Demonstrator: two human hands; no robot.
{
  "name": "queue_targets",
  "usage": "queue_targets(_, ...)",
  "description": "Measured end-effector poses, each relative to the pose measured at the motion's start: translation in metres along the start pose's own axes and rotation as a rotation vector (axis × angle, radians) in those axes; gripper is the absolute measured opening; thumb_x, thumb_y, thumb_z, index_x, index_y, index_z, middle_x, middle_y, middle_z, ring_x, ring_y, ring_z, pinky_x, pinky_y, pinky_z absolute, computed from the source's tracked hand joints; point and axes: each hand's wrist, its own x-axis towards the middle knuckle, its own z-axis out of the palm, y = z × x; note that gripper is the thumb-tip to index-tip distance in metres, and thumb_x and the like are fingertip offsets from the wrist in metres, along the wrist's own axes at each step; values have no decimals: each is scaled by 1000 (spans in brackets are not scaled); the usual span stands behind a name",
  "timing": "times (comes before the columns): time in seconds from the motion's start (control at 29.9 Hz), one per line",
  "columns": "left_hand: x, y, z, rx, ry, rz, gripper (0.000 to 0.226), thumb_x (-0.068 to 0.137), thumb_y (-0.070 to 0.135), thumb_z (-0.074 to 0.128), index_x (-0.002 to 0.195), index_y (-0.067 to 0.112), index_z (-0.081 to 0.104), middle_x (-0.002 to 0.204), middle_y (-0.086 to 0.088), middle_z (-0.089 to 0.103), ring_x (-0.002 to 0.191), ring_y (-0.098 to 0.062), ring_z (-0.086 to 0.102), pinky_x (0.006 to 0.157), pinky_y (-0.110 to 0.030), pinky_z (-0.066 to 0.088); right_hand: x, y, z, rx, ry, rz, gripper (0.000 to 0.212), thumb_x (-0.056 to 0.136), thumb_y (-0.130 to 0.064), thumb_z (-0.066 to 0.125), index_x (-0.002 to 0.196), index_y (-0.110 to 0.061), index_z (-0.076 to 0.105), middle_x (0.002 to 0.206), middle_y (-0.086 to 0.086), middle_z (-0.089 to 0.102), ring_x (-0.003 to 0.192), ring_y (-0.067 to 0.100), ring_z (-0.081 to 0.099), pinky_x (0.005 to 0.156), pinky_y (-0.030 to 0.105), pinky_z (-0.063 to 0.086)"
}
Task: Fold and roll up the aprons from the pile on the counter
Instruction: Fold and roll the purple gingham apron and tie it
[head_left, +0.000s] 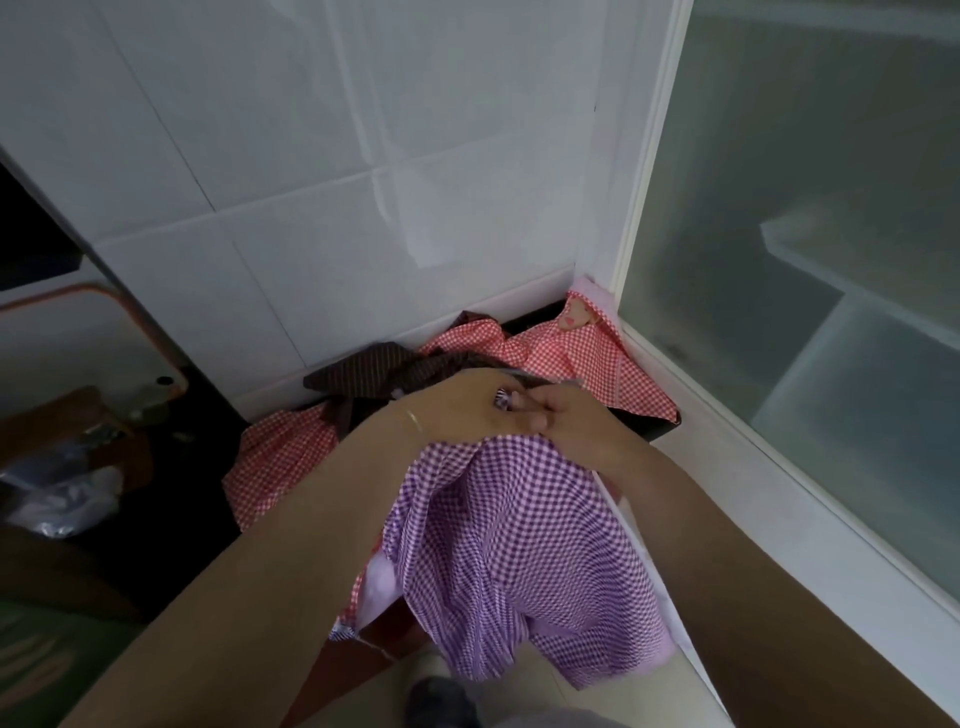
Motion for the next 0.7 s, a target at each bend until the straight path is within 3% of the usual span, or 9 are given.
queue_targets(0.1, 0, -3, 0, 47, -77, 3, 16, 90, 38, 62, 85, 24, 67, 81, 7, 67, 72, 1, 58, 70, -17, 43, -6, 1, -3, 61, 55, 30, 43, 98, -45, 41, 88, -13, 67, 80, -2, 65, 70, 8, 58, 65, 19, 43)
queue_targets(0.17, 1, -4, -1, 63, -79, -18, 32, 89, 38, 64, 66, 16, 62, 61, 6, 56, 55, -1, 47, 59, -18, 36, -9, 7, -6, 53, 28, 13, 34, 98, -41, 43, 92, -17, 66, 88, -4, 66, 78, 8, 60, 71, 20, 44)
queue_targets(0.23, -2, -5, -5, 37, -88, -50, 32, 87, 41, 65, 71, 14, 69, 66, 5, 62, 60, -4, 53, 64, -22, 42, -13, 15, -13, 77, -62, 7, 15, 97, -33, 52, 98, -27, 66, 97, -10, 67, 88, 6, 63, 78, 18, 47)
queue_targets(0.3, -9, -9, -11, -44, -91, -84, 23, 86, 42, 68, 83, 20, 75, 84, 7, 72, 79, -8, 65, 82, -28, 51, -20, 21, -27, 85, -198, 39, 12, 93, -31, 60, 100, -26, 68, 98, -10, 70, 86, 7, 65, 77, 18, 48)
queue_targets(0.37, -18, -11, -16, -150, -102, -105, 19, 86, 37, 69, 89, 20, 76, 95, 4, 74, 93, -13, 68, 93, -34, 50, -29, 26, -46, 60, -351, 96, 15, 88, -33, 65, 96, -21, 72, 92, 0, 70, 78, 20, 61, 73, 28, 46)
queue_targets(0.44, -26, -12, -20, -236, -115, -125, 14, 87, 29, 68, 88, 17, 76, 95, 1, 74, 92, -14, 68, 90, -30, 51, -33, 32, -62, -62, -442, 141, 14, 84, -37, 69, 89, -24, 72, 87, 4, 71, 76, 24, 60, 73, 35, 47)
queue_targets(0.5, -31, -11, -24, -287, -118, -155, 11, 88, 22, 67, 85, 17, 76, 92, 0, 75, 87, -12, 69, 82, -23, 52, -29, 38, -70, -314, -340, 163, 18, 81, -37, 68, 86, -21, 71, 80, -1, 71, 77, 20, 64, 74, 33, 48)
queue_targets(0.6, -30, -7, -24, -306, -90, -194, 13, 88, 25, 67, 88, 16, 77, 92, -1, 75, 88, -15, 70, 83, -25, 53, -20, 42, -60, -711, 206, 194, 21, 84, -33, 63, 94, -14, 63, 92, 4, 63, 88, 28, 61, 73, 35, 47)
queue_targets(0.7, -25, 1, -20, -261, -73, -228, 17, 88, 30, 67, 90, 16, 77, 91, 0, 75, 87, -15, 69, 82, -23, 53, -22, 27, -32, -500, 292, 138, 21, 90, -37, 58, 86, -17, 58, 88, 0, 58, 88, 25, 57, 73, 35, 46)
